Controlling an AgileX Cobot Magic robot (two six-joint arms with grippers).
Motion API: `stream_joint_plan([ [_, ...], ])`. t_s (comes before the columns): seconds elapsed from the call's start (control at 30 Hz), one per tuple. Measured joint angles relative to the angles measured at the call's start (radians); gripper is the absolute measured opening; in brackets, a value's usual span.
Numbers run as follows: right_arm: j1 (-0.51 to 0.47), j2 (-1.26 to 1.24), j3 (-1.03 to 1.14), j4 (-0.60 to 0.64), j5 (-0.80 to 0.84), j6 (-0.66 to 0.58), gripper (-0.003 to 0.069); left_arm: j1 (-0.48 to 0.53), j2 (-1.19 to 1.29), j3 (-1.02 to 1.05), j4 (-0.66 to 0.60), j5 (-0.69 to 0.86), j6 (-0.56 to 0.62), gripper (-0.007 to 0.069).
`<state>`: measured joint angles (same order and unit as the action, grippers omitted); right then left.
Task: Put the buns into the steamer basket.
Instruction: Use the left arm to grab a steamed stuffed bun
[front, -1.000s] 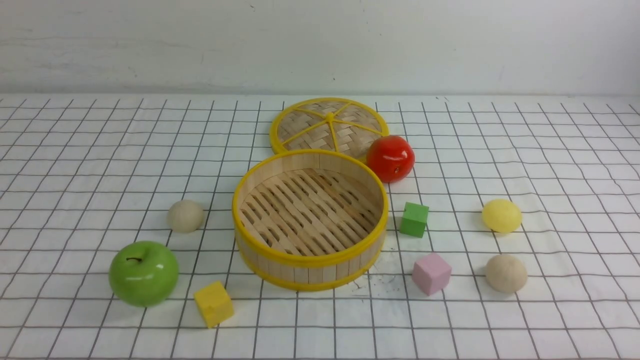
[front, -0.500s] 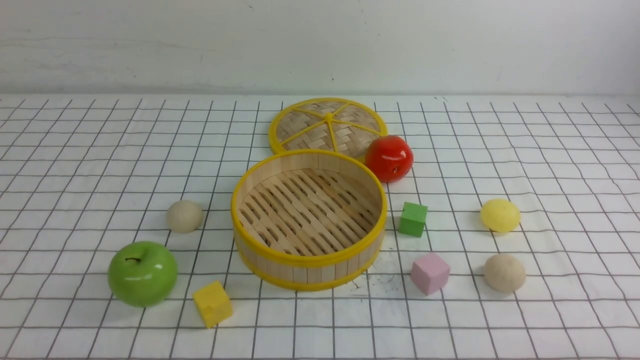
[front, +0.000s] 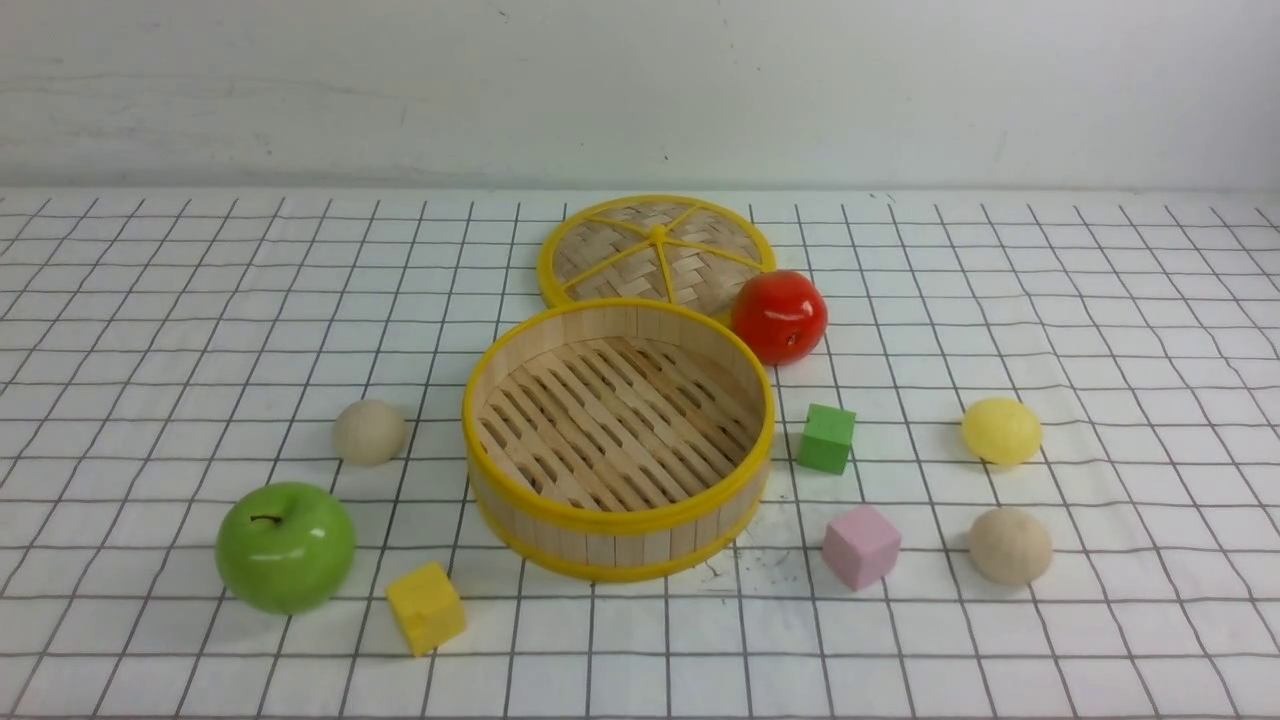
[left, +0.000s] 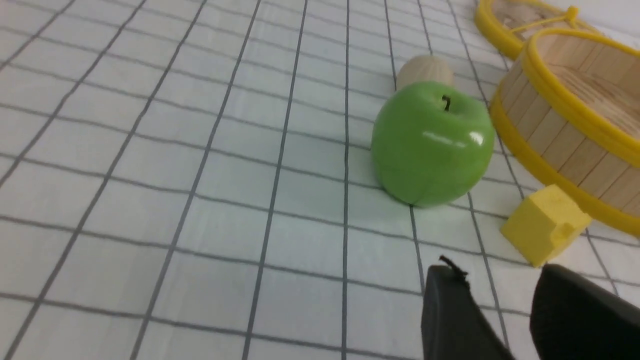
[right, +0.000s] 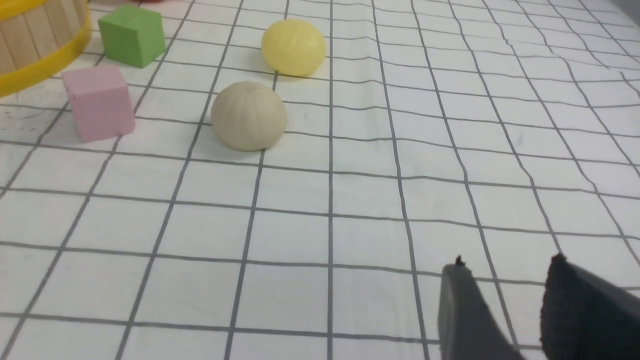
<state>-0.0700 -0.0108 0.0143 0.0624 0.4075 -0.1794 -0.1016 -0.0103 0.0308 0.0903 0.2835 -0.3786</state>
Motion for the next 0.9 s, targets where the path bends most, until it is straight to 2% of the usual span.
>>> stream_joint_plan([
  [0.17, 0.0, 0.0, 0.0, 0.0, 0.0, 0.0, 0.0241, 0.0, 0.0, 0.0, -0.004, -0.094, -0.005, 0.0238],
  [0.4, 0.0, 0.0, 0.0, 0.0, 0.0, 0.0, 0.0241, 0.0, 0.0, 0.0, -0.178, -0.241, -0.19, 0.0238],
  [0.67, 0.0, 0.0, 0.0, 0.0, 0.0, 0.0, 0.0241, 0.0, 0.0, -0.003, -0.221, -0.492, -0.196, 0.0238],
  [0.87, 0.0, 0.0, 0.0, 0.0, 0.0, 0.0, 0.0241, 0.0, 0.068, -0.147, -0.284, -0.471, -0.198, 0.0238],
  [0.9, 0.0, 0.0, 0.0, 0.0, 0.0, 0.0, 0.0241, 0.0, 0.135, -0.246, -0.289, -0.421, -0.198, 0.0238],
])
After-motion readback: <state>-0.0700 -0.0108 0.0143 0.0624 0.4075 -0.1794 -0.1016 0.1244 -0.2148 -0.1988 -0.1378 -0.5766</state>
